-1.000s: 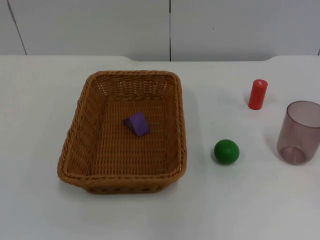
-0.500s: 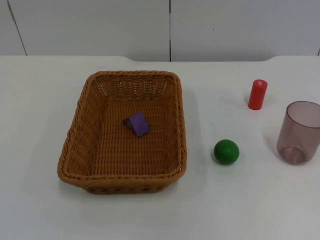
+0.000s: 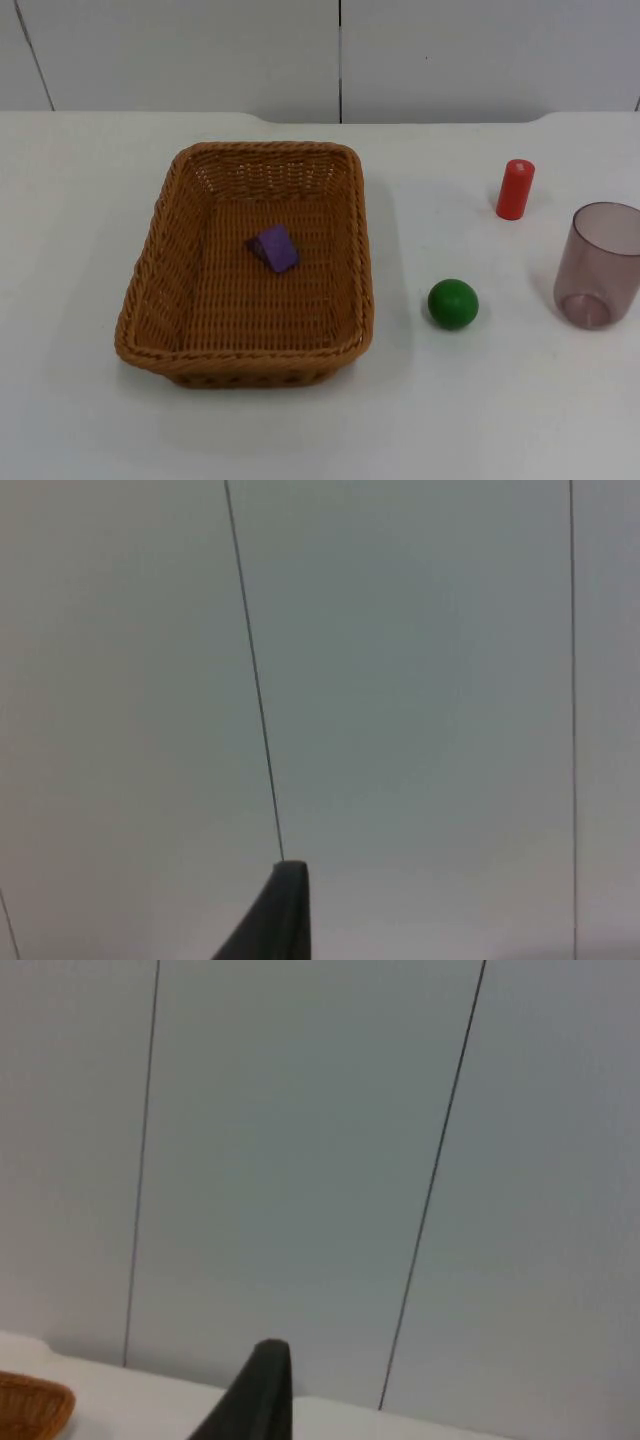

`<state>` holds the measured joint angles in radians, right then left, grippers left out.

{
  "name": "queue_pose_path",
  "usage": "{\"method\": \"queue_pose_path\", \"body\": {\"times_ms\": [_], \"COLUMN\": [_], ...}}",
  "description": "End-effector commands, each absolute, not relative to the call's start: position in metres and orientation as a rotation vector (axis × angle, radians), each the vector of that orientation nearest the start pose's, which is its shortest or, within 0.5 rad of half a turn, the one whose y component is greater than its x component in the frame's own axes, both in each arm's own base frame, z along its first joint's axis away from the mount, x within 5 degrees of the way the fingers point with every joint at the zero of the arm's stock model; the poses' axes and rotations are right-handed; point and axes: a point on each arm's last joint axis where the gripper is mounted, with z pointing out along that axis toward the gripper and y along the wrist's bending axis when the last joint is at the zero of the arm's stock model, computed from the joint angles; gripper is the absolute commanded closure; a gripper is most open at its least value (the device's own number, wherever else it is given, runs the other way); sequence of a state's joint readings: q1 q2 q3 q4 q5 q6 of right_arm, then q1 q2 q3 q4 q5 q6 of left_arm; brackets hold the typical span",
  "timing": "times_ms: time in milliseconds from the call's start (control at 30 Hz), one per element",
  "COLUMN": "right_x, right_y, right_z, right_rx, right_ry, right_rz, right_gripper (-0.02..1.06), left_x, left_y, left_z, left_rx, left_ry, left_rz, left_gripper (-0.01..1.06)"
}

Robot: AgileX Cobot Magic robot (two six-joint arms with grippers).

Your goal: Pick up the basket with the left hand and place the triangular block into the basket with the right hand.

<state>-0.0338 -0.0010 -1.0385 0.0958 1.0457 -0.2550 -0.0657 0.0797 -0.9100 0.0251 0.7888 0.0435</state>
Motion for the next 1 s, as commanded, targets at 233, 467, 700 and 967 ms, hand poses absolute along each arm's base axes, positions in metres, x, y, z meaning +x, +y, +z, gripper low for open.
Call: {"method": "queue_pose_path", "body": {"times_ms": [233,467,700,967], "right_x": [-0.101,-0.086,-0.067,-0.047], "right_y": [0.015,0.017,0.014,0.013], "right_z": [0.402,0.389,0.368,0.341], "right_rx": [-0.210,-0.247,-0.257,-0.256], "right_ry": [1.491,1.560,1.683,1.818], "right_rz": [-0.084,-0.070,-0.022,0.032], "right_gripper": [0.00,0.00,0.00,0.00], "left_x": [-0.075,-0.074,-0.062,-0.044], "left_y": [0.000,0.001,-0.001,0.000], "left_z": [0.396,0.395,0.378,0.355], "left_rx": [0.007,0.065,0.085,0.092], "left_ry": [1.440,1.452,1.563,1.680], "left_rz": [0.049,0.091,0.043,0.048], "left_gripper": [0.00,0.00,0.00,0.00]}}
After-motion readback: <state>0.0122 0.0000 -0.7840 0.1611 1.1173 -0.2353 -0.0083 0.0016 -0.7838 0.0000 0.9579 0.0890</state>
